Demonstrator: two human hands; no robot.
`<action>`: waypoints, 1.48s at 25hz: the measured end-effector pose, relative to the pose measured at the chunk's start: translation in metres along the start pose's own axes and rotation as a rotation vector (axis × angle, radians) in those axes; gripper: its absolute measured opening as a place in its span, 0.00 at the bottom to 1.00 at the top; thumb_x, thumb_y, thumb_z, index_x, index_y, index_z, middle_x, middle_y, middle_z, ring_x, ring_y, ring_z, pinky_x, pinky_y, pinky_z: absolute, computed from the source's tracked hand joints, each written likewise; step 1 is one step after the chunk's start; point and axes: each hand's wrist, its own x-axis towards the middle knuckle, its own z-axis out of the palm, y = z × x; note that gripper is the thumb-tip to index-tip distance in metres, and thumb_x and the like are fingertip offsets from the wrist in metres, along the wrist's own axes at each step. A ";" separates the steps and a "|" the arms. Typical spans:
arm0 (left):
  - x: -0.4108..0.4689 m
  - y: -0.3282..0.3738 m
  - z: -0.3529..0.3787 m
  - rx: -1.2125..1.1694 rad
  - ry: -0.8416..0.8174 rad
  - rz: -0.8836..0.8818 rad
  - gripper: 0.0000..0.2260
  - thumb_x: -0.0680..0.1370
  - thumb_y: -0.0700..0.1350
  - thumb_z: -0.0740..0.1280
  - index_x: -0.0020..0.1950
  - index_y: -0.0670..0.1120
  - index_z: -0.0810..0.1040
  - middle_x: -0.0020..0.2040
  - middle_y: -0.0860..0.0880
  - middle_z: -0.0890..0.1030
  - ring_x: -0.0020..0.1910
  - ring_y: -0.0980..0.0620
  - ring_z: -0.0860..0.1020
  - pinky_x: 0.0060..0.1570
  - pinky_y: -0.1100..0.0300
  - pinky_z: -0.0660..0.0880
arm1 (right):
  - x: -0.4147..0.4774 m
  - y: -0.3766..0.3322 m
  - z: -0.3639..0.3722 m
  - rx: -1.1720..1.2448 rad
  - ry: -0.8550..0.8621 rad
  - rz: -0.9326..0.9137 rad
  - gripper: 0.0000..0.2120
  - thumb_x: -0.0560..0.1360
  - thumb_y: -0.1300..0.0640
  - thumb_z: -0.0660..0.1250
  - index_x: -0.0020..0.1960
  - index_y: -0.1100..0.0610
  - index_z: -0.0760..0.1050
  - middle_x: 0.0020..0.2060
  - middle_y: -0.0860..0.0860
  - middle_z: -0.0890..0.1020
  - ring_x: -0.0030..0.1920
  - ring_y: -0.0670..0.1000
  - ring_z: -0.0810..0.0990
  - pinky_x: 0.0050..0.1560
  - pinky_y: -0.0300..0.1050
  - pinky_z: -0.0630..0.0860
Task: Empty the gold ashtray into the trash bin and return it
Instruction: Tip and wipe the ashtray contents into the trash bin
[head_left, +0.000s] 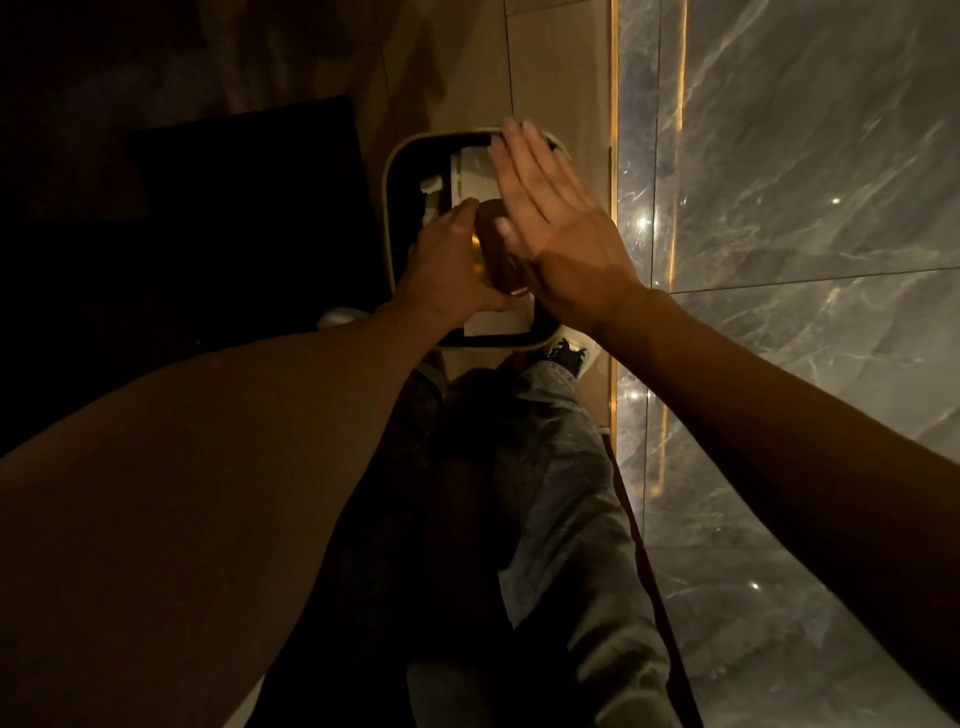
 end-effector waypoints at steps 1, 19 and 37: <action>0.001 0.001 0.000 0.004 0.002 -0.004 0.39 0.57 0.55 0.83 0.63 0.42 0.75 0.60 0.44 0.82 0.59 0.46 0.80 0.58 0.51 0.78 | 0.000 0.003 0.003 0.026 -0.062 -0.006 0.26 0.84 0.53 0.51 0.77 0.65 0.51 0.77 0.63 0.56 0.78 0.61 0.52 0.78 0.56 0.53; -0.008 0.017 0.004 0.011 -0.066 -0.120 0.49 0.59 0.53 0.83 0.75 0.44 0.65 0.69 0.43 0.74 0.69 0.43 0.73 0.66 0.52 0.72 | -0.012 0.015 -0.003 0.707 -0.216 0.468 0.24 0.80 0.60 0.60 0.75 0.58 0.62 0.72 0.58 0.69 0.72 0.57 0.68 0.69 0.44 0.66; -0.057 0.090 -0.061 -0.997 -0.204 -0.672 0.18 0.77 0.59 0.68 0.60 0.49 0.75 0.60 0.47 0.80 0.60 0.48 0.79 0.56 0.57 0.77 | -0.028 -0.011 -0.089 1.233 -0.053 0.746 0.10 0.82 0.55 0.59 0.50 0.59 0.77 0.33 0.41 0.78 0.36 0.38 0.75 0.43 0.36 0.69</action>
